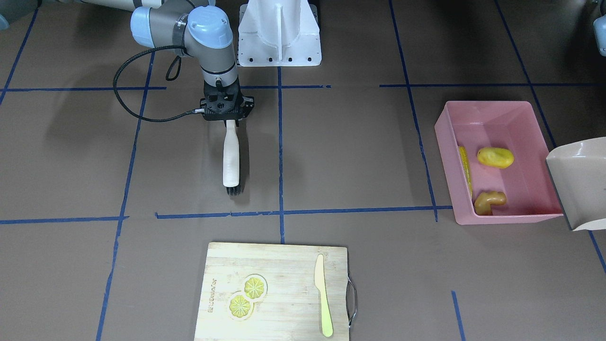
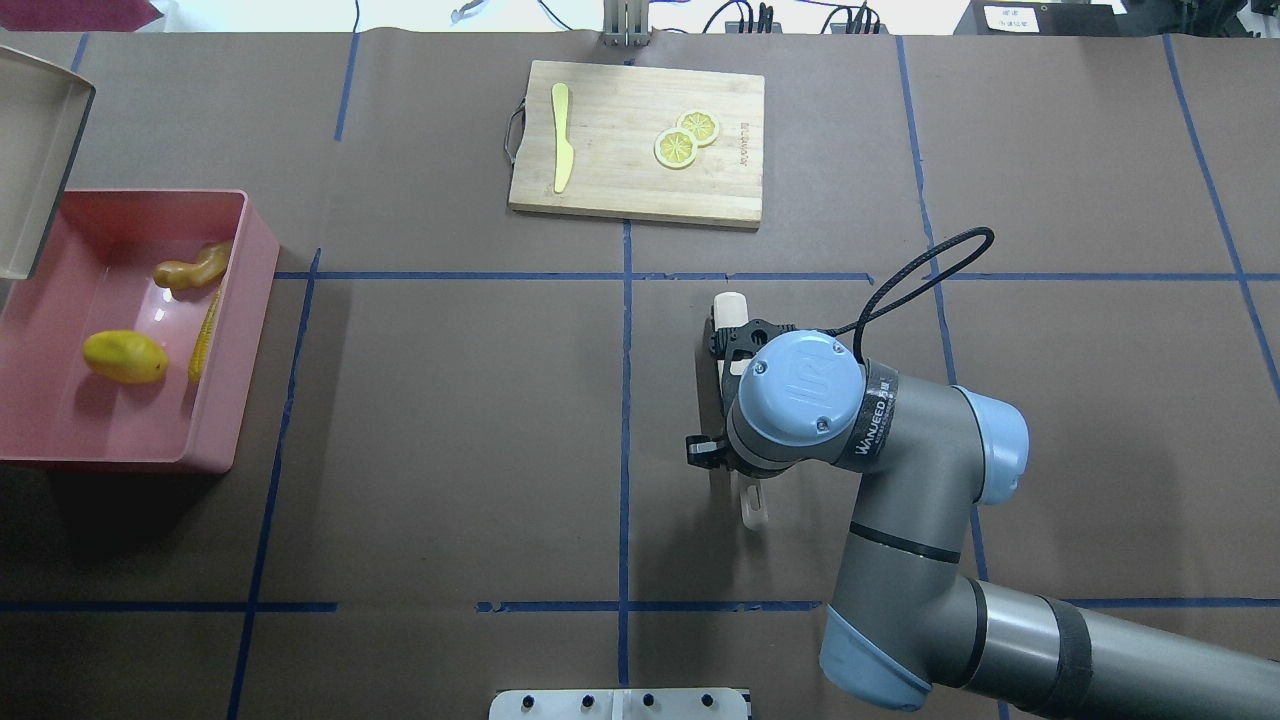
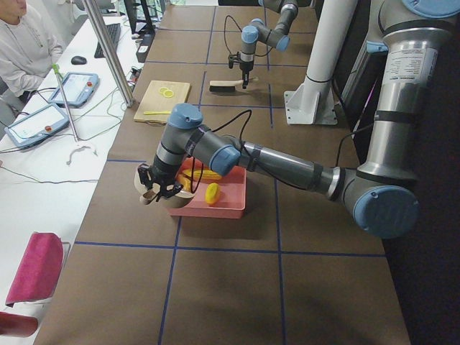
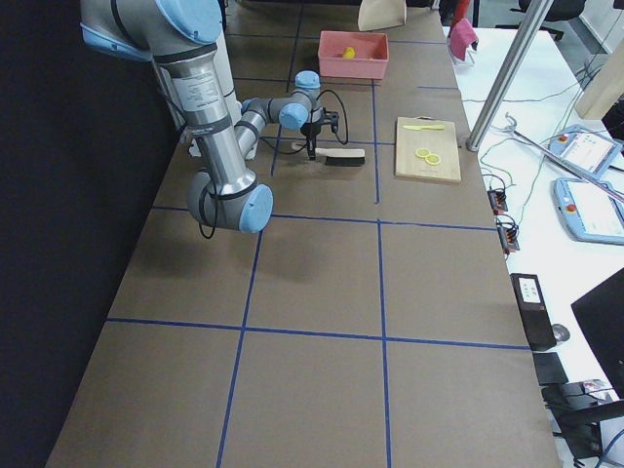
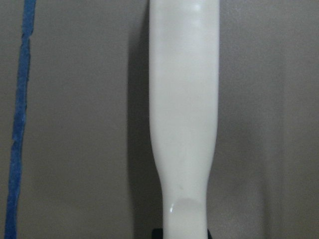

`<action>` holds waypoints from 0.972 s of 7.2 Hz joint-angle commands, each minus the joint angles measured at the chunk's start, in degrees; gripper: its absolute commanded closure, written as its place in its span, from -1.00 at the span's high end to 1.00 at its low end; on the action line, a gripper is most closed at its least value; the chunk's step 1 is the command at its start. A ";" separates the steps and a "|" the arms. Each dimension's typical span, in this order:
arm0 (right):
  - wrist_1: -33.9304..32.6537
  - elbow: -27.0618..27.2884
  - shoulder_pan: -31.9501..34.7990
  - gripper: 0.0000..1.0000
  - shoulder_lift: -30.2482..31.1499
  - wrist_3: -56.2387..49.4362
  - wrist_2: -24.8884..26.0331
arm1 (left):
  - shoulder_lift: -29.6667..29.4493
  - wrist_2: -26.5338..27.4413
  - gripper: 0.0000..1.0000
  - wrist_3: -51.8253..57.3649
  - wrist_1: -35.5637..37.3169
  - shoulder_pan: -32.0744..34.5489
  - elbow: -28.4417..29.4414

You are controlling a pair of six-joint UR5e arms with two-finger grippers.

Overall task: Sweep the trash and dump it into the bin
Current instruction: 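Tip the dustpan over the pink bin with the left gripper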

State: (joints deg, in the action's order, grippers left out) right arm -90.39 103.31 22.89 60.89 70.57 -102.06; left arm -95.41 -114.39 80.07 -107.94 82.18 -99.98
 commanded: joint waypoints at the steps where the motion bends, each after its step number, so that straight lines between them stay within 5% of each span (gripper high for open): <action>1: 0.03 -0.04 -0.04 -1.00 -0.07 0.00 0.20 | -0.39 -3.35 -1.00 -2.27 1.84 -0.17 0.05; 3: 0.03 0.05 -0.04 -1.00 -0.15 0.09 0.20 | -0.48 -12.48 -1.00 -14.78 2.12 -0.09 -0.38; 5: -0.05 0.05 0.22 -1.00 -0.15 0.18 0.37 | -0.65 -13.05 -1.00 -29.37 1.94 -0.17 -3.01; 7: 0.03 0.14 1.54 -1.00 -0.42 0.09 0.11 | -2.13 -21.42 -1.00 -40.40 1.85 -0.35 -4.08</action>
State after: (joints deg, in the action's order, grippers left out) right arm -90.37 103.42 23.68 60.62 70.69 -101.76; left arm -96.51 -130.62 45.74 -106.05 81.91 -103.47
